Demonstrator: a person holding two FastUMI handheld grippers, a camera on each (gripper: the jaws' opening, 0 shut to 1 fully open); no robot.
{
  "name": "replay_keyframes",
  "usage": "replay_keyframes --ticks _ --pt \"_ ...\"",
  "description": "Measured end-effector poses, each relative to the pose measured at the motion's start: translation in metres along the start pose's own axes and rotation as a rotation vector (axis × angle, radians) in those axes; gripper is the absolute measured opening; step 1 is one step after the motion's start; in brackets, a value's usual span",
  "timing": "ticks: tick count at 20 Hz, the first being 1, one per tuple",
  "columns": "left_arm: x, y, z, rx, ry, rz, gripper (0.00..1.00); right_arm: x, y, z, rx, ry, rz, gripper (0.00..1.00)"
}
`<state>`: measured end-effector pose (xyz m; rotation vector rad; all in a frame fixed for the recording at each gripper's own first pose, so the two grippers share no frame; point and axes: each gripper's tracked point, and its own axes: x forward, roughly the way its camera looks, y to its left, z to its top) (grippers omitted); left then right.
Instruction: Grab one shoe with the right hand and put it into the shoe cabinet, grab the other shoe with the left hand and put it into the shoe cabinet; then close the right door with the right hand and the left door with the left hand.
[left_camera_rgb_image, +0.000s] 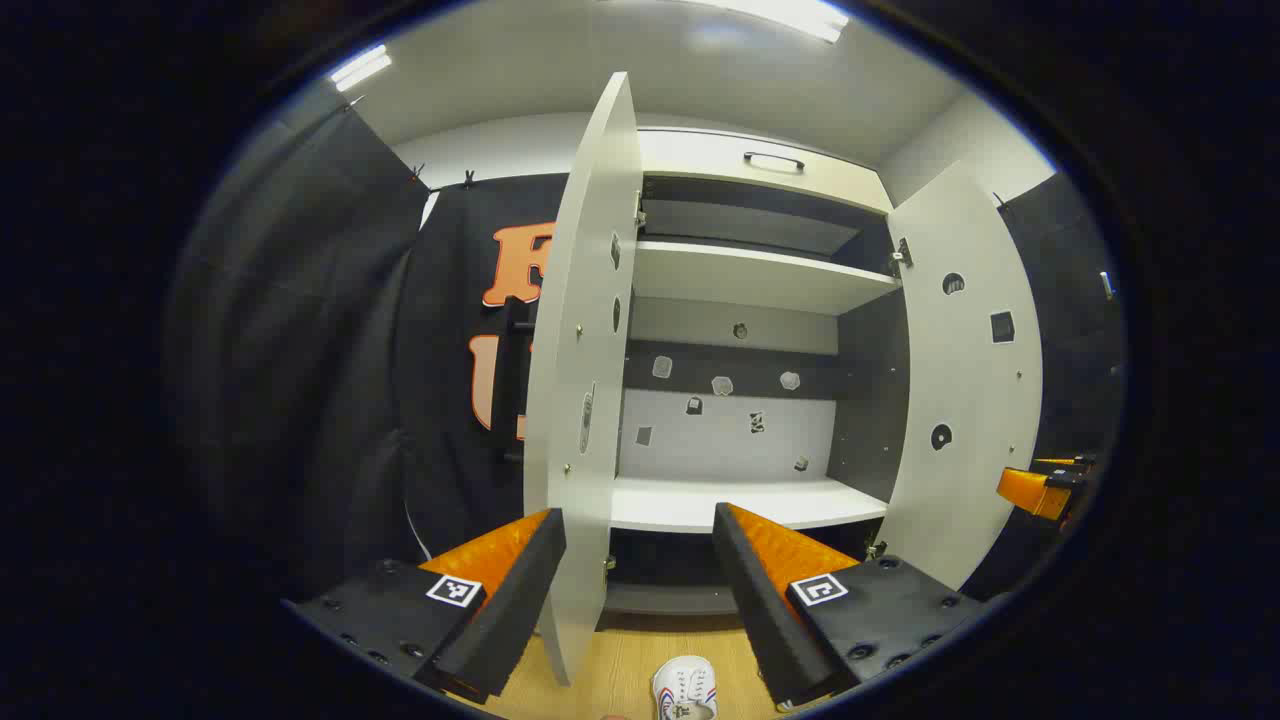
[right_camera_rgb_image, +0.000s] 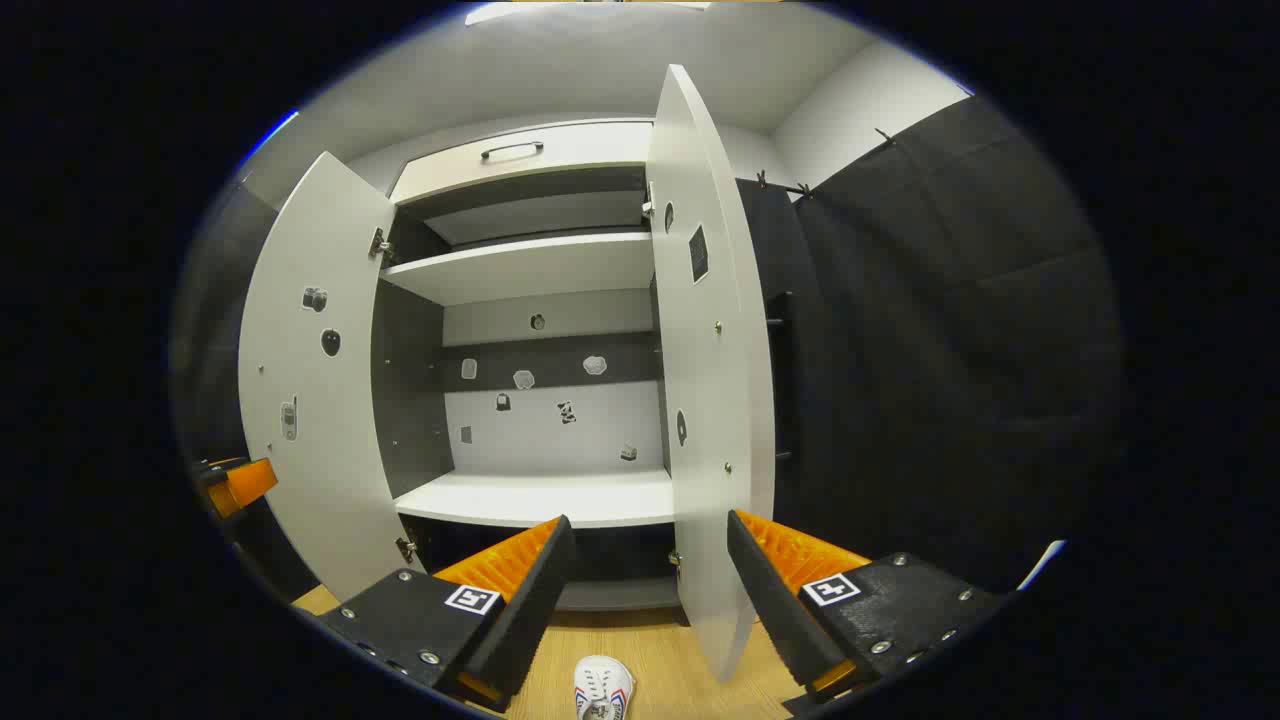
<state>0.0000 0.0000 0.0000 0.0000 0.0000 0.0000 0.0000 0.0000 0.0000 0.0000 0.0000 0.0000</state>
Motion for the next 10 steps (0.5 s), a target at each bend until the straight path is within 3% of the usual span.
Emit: replay_keyframes --ticks 10 --pt "0.002 -0.003 0.002 0.013 0.002 -0.013 0.96 0.0 -0.001 -0.015 0.009 0.045 -0.007 0.94"
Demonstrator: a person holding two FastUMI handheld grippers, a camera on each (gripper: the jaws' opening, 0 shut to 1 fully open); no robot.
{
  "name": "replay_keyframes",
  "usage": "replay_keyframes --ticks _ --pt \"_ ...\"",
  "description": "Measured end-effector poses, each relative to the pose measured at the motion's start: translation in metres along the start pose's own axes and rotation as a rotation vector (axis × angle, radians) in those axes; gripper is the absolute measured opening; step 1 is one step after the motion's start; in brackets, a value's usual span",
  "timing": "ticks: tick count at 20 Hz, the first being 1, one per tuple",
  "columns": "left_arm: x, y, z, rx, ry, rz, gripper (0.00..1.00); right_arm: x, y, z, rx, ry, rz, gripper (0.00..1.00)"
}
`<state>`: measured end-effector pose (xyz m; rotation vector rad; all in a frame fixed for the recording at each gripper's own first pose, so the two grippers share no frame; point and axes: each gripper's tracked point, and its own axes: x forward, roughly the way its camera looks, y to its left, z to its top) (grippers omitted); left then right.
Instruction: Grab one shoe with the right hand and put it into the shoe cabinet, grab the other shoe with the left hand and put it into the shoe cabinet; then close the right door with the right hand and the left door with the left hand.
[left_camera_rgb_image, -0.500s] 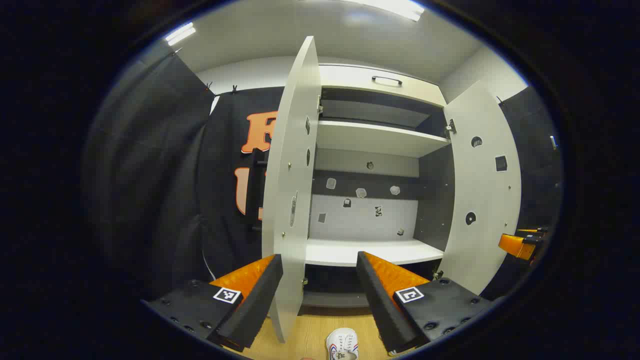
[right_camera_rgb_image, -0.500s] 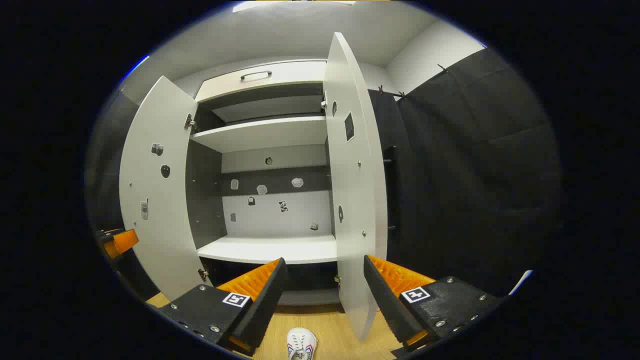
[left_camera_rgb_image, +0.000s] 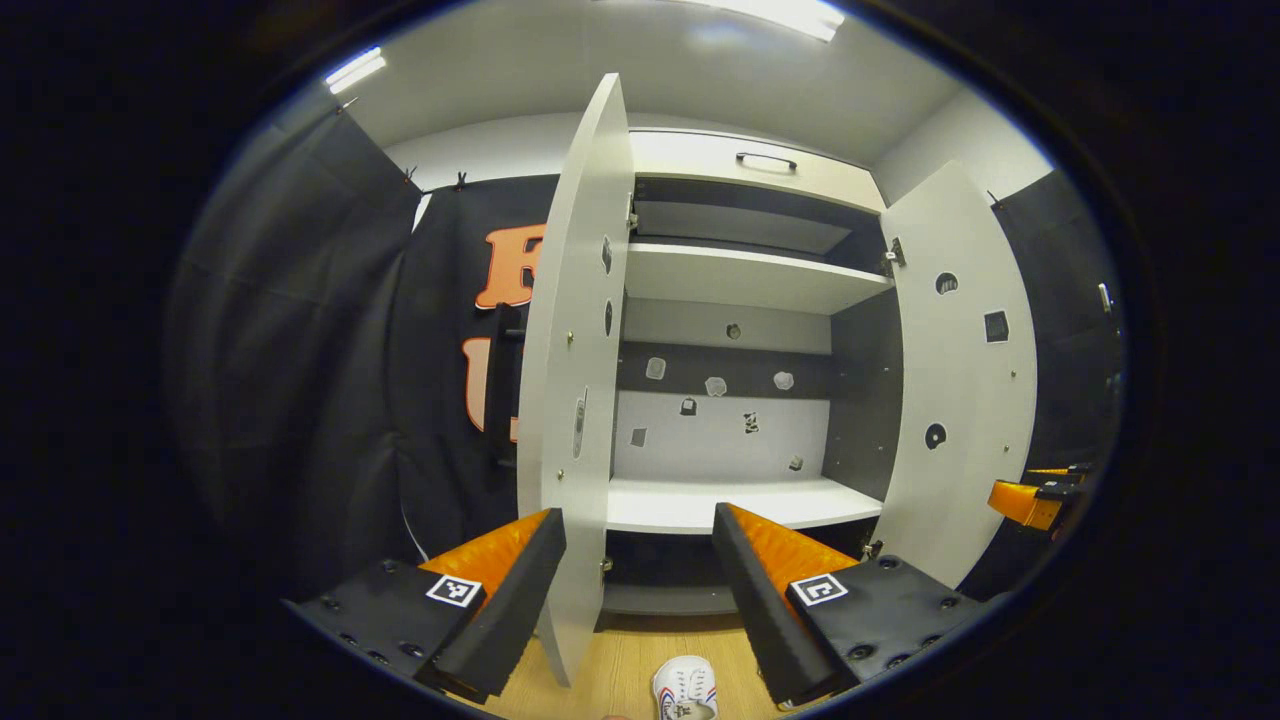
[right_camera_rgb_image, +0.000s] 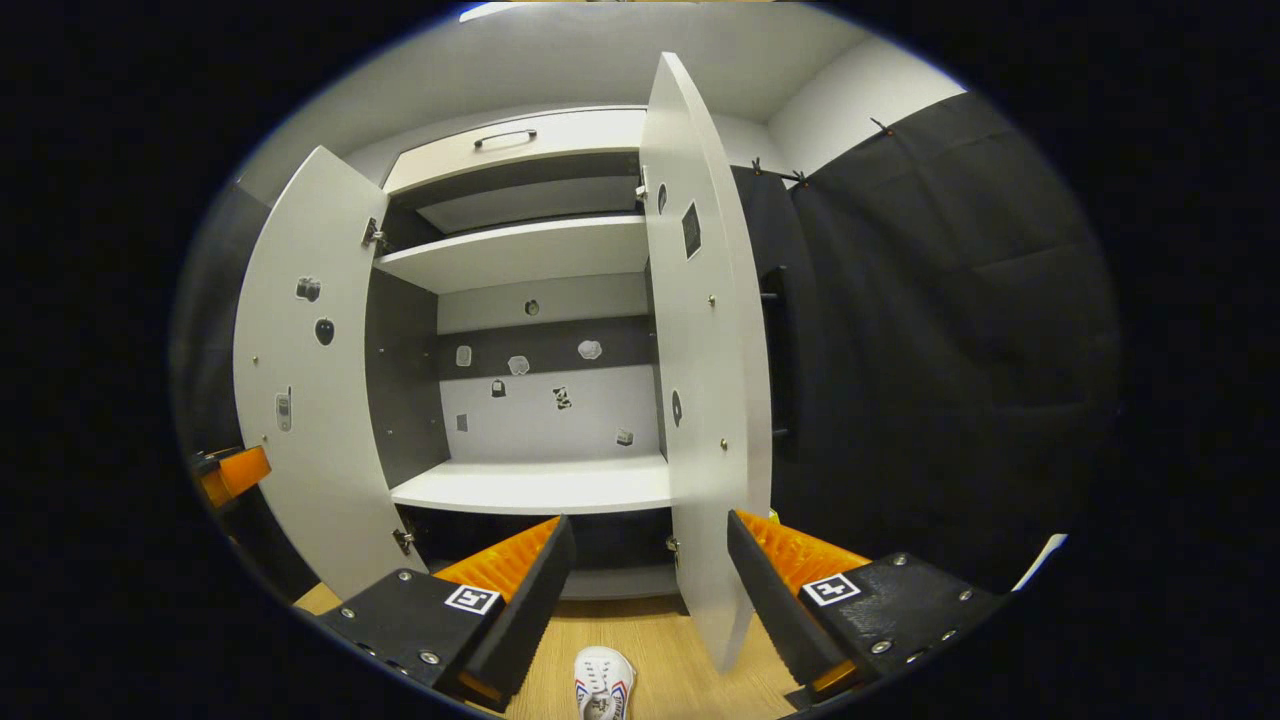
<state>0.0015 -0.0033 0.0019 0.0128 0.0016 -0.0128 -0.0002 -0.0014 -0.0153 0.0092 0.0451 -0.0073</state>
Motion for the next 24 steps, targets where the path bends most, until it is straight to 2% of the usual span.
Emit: replay_keyframes --ticks 10,11,14,18,22,23,24 --pt "0.008 0.001 -0.006 -0.008 0.01 0.001 0.96 0.008 0.001 -0.013 -0.031 0.031 0.004 0.94" --pt "0.008 0.001 -0.006 -0.006 0.01 0.001 0.99 0.009 0.002 -0.015 -0.034 0.036 0.006 0.94" --pt "0.011 0.001 -0.009 0.0 0.017 0.001 0.96 0.012 0.008 -0.028 -0.041 0.062 0.017 0.94" --pt "0.011 0.002 -0.014 -0.006 0.031 0.001 0.96 0.015 0.017 -0.065 -0.044 0.135 0.029 0.94" --pt "0.01 0.005 -0.021 0.003 0.046 0.008 0.96 0.015 0.027 -0.122 -0.06 0.241 0.043 0.94" --pt "0.009 0.005 -0.022 0.004 0.052 0.009 0.99 0.016 0.028 -0.139 -0.071 0.269 0.045 0.94" --pt "0.007 0.006 -0.024 0.003 0.058 0.011 0.96 0.017 0.03 -0.158 -0.082 0.303 0.05 0.94"
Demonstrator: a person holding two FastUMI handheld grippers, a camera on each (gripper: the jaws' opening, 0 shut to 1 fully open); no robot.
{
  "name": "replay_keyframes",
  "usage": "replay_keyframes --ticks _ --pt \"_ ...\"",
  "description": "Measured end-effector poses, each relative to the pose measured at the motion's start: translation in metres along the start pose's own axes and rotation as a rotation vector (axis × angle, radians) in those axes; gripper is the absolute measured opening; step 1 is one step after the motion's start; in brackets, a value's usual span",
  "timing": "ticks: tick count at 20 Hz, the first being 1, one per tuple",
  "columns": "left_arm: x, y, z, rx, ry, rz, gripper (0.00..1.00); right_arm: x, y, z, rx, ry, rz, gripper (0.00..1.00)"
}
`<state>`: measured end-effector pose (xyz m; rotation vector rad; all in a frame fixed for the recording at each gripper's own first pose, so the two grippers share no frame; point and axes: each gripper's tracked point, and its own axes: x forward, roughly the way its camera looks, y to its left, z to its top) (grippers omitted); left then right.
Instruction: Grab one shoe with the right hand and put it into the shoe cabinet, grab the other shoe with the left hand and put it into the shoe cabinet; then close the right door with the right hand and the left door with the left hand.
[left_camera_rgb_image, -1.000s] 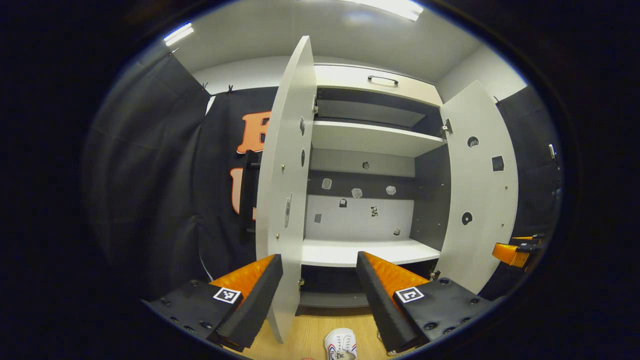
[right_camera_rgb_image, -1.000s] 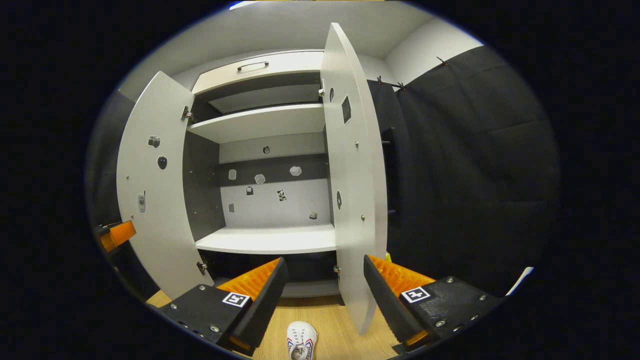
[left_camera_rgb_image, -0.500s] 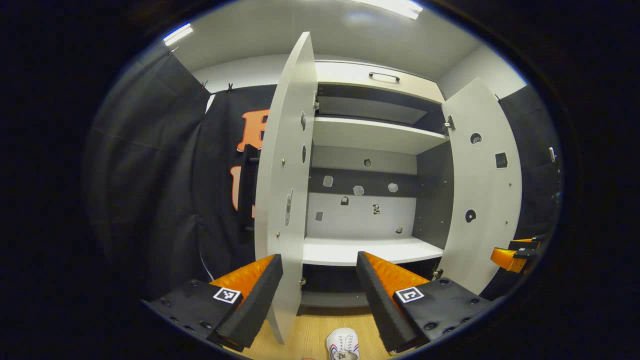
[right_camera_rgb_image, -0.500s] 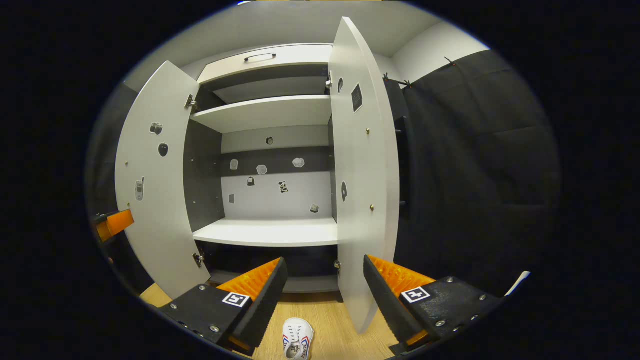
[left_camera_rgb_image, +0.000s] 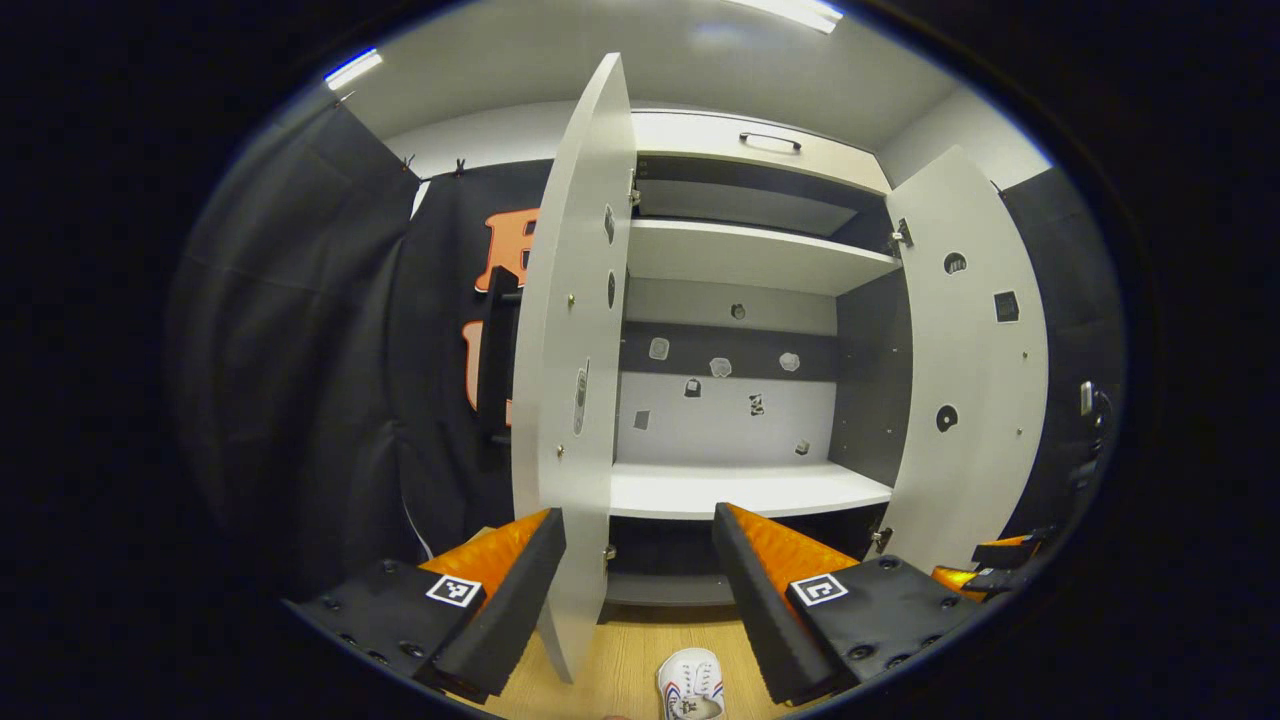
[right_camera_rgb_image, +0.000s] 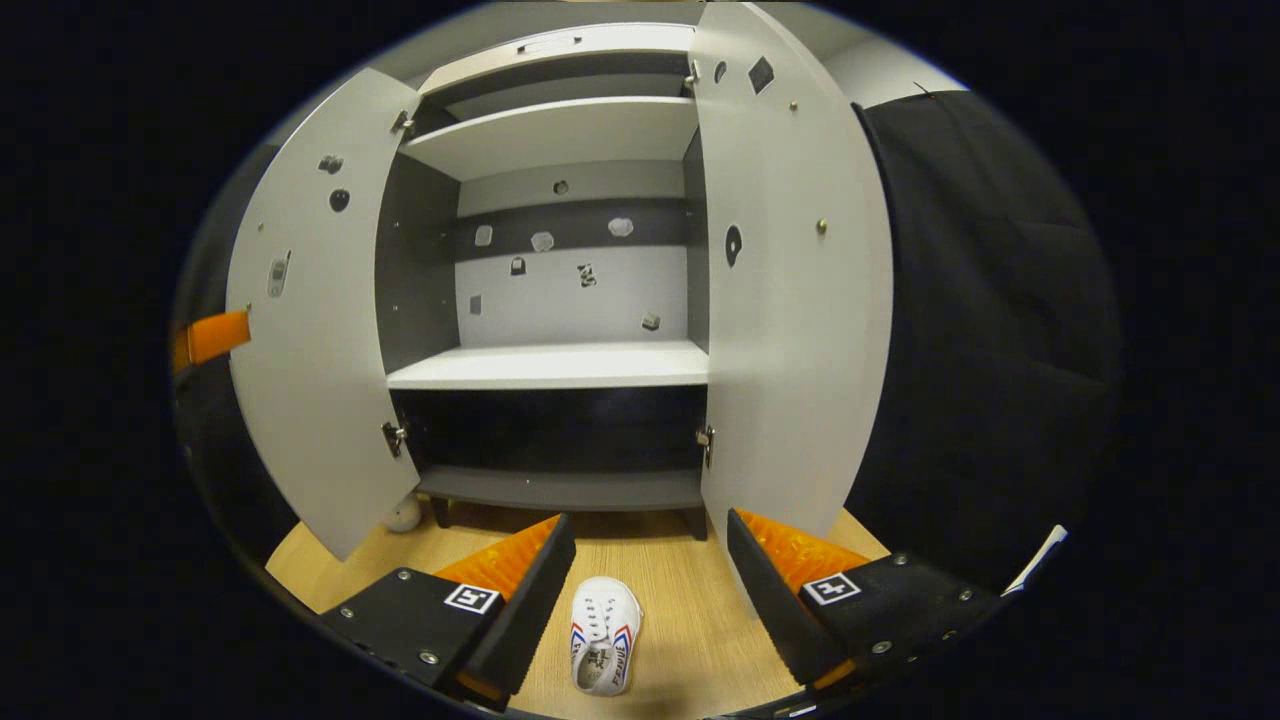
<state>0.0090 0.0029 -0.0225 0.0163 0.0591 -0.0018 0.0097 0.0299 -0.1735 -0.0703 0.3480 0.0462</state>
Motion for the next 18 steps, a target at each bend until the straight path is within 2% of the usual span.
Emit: replay_keyframes --ticks 7,11,18 --pt "-0.014 0.016 -0.013 0.033 0.035 0.041 0.96 0.034 0.012 -0.113 0.005 0.226 0.023 0.95" --pt "-0.021 0.023 -0.022 0.029 0.058 0.059 0.96 0.054 0.014 -0.16 -0.007 0.32 0.022 0.94" --pt "-0.028 0.031 -0.039 0.05 0.101 0.072 0.99 0.078 0.015 -0.231 0.025 0.482 0.016 0.83"
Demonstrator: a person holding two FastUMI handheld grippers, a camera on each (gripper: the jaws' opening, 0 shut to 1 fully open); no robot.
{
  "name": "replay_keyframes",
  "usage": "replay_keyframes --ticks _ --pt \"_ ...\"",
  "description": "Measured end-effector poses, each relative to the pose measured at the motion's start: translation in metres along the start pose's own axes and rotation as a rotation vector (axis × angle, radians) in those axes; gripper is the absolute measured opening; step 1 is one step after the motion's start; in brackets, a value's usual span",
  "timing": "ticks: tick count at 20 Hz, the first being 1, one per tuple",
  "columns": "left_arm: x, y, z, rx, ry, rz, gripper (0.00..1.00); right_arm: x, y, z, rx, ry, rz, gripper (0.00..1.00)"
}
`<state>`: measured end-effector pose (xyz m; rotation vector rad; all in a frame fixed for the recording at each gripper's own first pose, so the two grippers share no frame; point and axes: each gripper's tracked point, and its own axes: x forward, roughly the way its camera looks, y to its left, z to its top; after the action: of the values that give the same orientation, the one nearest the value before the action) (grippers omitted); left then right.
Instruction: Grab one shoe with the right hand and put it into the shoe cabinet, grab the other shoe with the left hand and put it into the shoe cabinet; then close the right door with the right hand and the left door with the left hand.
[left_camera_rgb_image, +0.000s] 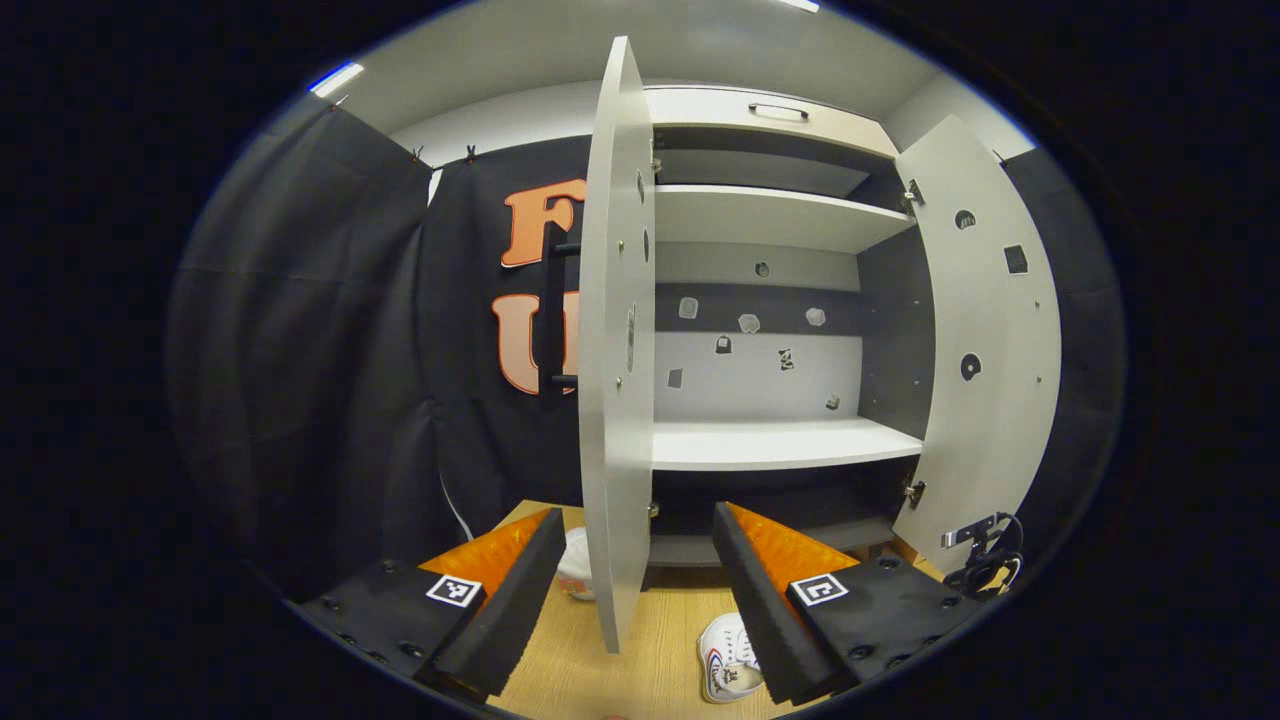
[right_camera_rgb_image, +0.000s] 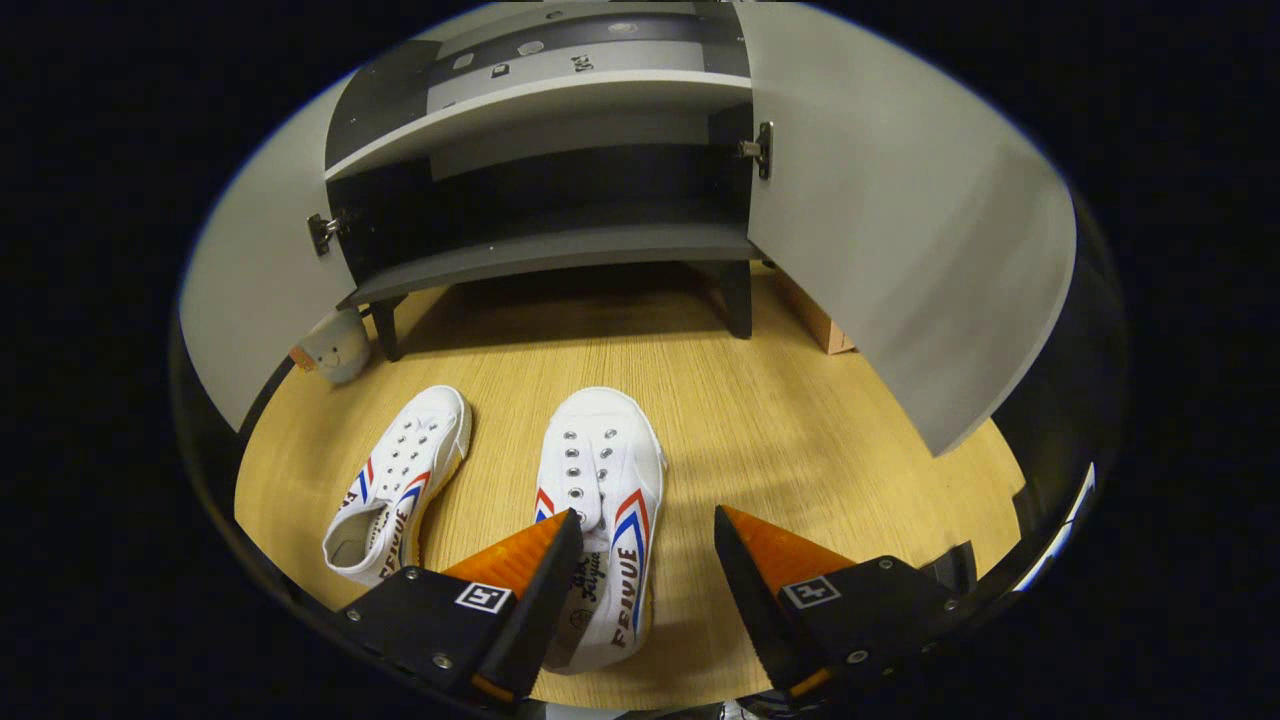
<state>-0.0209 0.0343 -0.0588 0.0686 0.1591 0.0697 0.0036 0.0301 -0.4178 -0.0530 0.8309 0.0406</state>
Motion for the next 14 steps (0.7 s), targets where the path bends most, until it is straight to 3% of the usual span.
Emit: replay_keyframes --ticks 5,6,8,9,11,14 --pt "-0.001 -0.004 -0.009 0.013 0.022 -0.013 0.96 0.019 0.006 -0.028 -0.019 0.085 0.027 0.64" --pt "-0.001 -0.006 -0.01 0.011 0.025 -0.017 0.96 0.02 0.011 -0.025 -0.004 0.075 0.04 0.48" --pt "0.001 -0.009 -0.012 0.006 0.026 -0.024 0.96 0.02 0.01 -0.029 0.0 0.105 0.026 0.28" --pt "0.001 -0.011 -0.011 0.002 0.027 -0.029 0.96 0.022 0.01 -0.03 0.011 0.123 0.022 0.24" --pt "0.002 -0.015 -0.013 -0.003 0.028 -0.036 0.96 0.021 0.008 -0.027 0.037 0.133 0.008 0.24" --pt "0.001 -0.018 -0.013 0.002 0.028 -0.043 0.96 0.02 0.002 -0.023 0.024 0.107 -0.014 0.0"
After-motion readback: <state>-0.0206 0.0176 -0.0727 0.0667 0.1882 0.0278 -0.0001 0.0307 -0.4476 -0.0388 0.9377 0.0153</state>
